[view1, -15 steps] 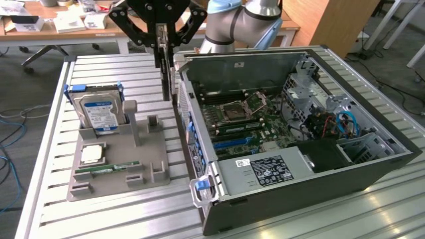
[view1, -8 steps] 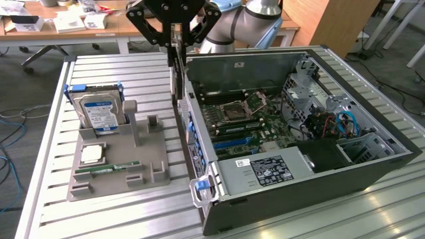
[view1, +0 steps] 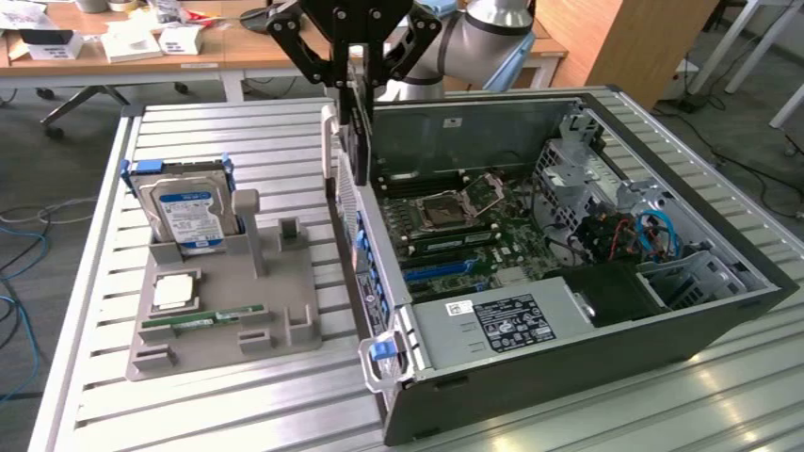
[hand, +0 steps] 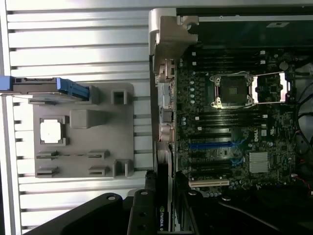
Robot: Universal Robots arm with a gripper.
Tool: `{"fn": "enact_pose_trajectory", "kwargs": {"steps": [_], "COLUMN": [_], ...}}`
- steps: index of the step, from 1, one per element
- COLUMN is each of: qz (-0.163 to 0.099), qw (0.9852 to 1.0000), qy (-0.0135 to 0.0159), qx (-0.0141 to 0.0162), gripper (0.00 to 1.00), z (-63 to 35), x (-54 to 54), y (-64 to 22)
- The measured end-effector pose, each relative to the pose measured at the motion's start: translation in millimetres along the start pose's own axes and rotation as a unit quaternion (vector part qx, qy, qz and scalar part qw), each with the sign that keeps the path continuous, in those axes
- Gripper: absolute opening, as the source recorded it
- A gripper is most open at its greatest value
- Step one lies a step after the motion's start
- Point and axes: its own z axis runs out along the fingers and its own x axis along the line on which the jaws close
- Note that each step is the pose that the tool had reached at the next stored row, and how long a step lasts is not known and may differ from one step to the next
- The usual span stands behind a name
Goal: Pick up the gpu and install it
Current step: 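Pick up the gpu and move the gpu toward the slot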
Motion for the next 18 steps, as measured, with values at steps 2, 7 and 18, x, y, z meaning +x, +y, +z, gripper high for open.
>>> {"fn": "enact_pose_trajectory", "kwargs": {"steps": [2, 7, 18], "qz": [0.000, 0.000, 0.000], "qw": [1.0000, 1.0000, 1.0000], "qy": [0.0001, 0.0001, 0.0002], "qx": [-0.0001, -0.0005, -0.0022], "gripper": [0.26, 0.26, 0.26], "z": [0.1, 0.4, 1.1], "x": [-4.4, -16.2, -39.9], "y": [0.3, 1.1, 2.7]}}
